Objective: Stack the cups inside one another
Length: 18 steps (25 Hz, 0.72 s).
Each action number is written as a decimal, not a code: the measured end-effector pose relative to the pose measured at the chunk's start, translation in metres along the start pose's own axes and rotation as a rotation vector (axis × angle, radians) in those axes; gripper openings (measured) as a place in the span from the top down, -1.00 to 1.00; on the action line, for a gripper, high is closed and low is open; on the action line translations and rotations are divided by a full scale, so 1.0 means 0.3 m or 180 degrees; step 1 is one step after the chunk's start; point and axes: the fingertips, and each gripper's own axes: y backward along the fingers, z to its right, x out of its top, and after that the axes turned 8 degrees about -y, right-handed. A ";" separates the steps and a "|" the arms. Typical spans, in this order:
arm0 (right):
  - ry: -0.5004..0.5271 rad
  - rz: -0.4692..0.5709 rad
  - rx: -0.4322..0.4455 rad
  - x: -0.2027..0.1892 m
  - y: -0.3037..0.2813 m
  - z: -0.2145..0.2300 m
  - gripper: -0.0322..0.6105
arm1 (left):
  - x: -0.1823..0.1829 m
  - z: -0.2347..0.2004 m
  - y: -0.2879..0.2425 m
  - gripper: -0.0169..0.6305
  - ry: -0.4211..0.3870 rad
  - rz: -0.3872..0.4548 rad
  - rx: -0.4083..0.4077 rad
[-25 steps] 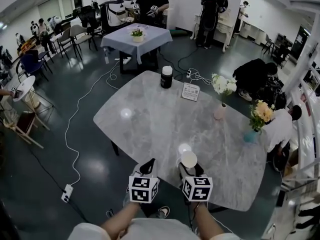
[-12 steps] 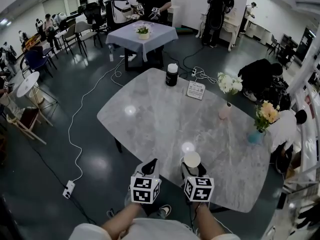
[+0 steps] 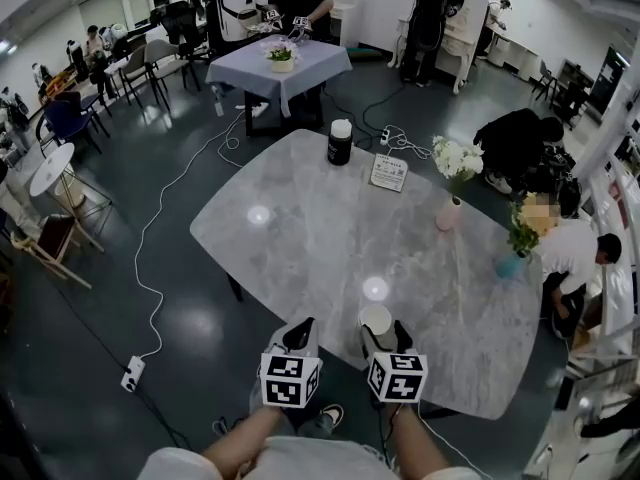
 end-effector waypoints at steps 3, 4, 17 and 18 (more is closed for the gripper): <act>-0.0021 0.0034 -0.0007 0.006 0.005 0.004 0.10 | -0.001 0.006 -0.004 0.92 -0.0005 -0.0008 -0.0017; -0.0032 0.0054 -0.0017 0.009 0.008 0.006 0.10 | -0.001 0.007 -0.006 0.92 -0.0008 -0.0009 -0.0022; -0.0335 0.0511 -0.0179 0.122 0.056 0.101 0.59 | 0.046 0.001 -0.051 0.92 -0.0098 0.0010 -0.0124; -0.0344 0.0522 -0.0214 0.131 0.060 0.113 0.60 | 0.055 -0.001 -0.056 0.92 -0.0107 0.0016 -0.0140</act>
